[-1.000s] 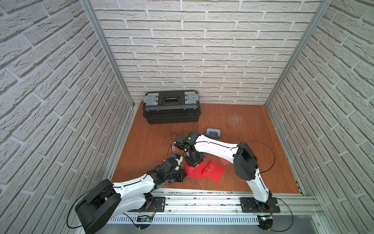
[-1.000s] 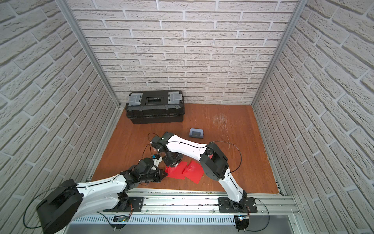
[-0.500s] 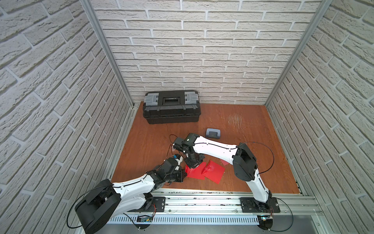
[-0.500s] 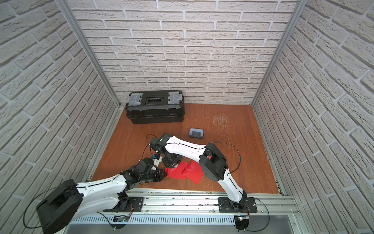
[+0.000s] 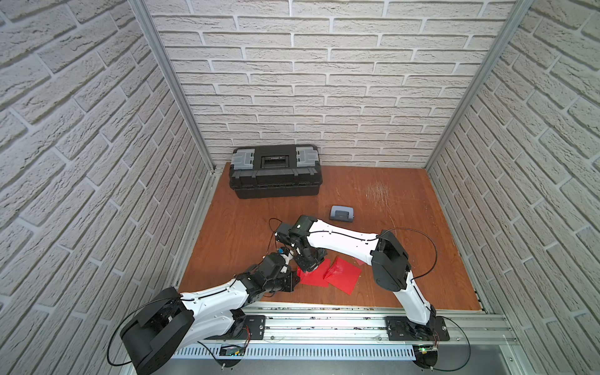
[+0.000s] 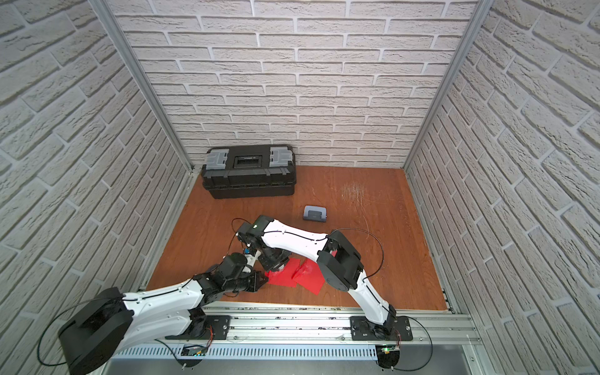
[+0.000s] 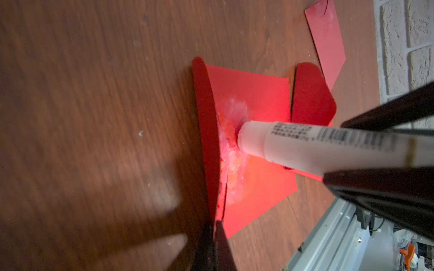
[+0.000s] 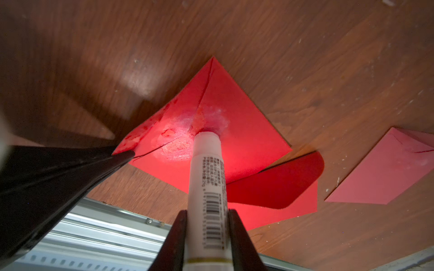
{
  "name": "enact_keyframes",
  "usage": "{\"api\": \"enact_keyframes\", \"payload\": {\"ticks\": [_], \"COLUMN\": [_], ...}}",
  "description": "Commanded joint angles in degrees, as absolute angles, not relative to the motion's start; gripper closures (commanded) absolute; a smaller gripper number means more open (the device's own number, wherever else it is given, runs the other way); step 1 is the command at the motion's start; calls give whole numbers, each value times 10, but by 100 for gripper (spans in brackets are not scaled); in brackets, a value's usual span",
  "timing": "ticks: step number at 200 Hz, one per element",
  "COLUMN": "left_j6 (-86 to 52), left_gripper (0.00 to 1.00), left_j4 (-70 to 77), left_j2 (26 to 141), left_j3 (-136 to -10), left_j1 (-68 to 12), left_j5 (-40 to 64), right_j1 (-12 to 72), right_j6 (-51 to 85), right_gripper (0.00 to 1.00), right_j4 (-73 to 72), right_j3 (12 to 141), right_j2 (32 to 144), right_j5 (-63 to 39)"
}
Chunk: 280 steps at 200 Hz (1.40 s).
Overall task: Seal the envelope with a glue stick
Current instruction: Apply the envelope at the center of the board.
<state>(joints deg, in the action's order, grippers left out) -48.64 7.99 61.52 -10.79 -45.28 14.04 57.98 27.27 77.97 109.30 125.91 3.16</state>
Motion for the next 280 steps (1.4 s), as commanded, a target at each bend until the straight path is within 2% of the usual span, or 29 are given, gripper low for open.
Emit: {"api": "enact_keyframes", "payload": {"ticks": [1,14,29,66,84,126,147,211,237,260,280], "left_j6": [-479,-480,-480,-480,-480,-481,-481,-484,-478,-466,-455], "left_gripper": [97,97,97,97,97,97,97,93,85,69,64], "left_j4": [27,26,26,26,26,22,5,-180,-292,-361,-384], "left_j2": [627,626,625,626,626,625,620,579,567,565,566], "left_j3": [-92,-92,-92,-93,-92,-93,-101,-185,-237,-280,-310], "left_j1": [-449,-449,-449,-449,-449,-449,-450,-481,-483,-484,-483], "left_j5": [133,132,132,132,131,129,122,49,12,-14,-25], "right_j1": [583,583,583,584,585,597,593,515,491,467,447], "right_j6": [266,274,276,271,276,274,284,315,308,301,295], "right_gripper": [97,97,97,97,97,97,97,97,97,97,97], "right_j4": [711,663,657,797,811,750,727,587,585,584,584], "right_j3": [1052,1034,1034,1091,1097,1093,1088,952,918,890,872], "right_j2": [1238,1228,1227,1255,1253,1247,1222,1032,984,952,929], "right_j5": [-96,-166,-173,34,71,-14,-2,-87,-93,-93,-93]}}
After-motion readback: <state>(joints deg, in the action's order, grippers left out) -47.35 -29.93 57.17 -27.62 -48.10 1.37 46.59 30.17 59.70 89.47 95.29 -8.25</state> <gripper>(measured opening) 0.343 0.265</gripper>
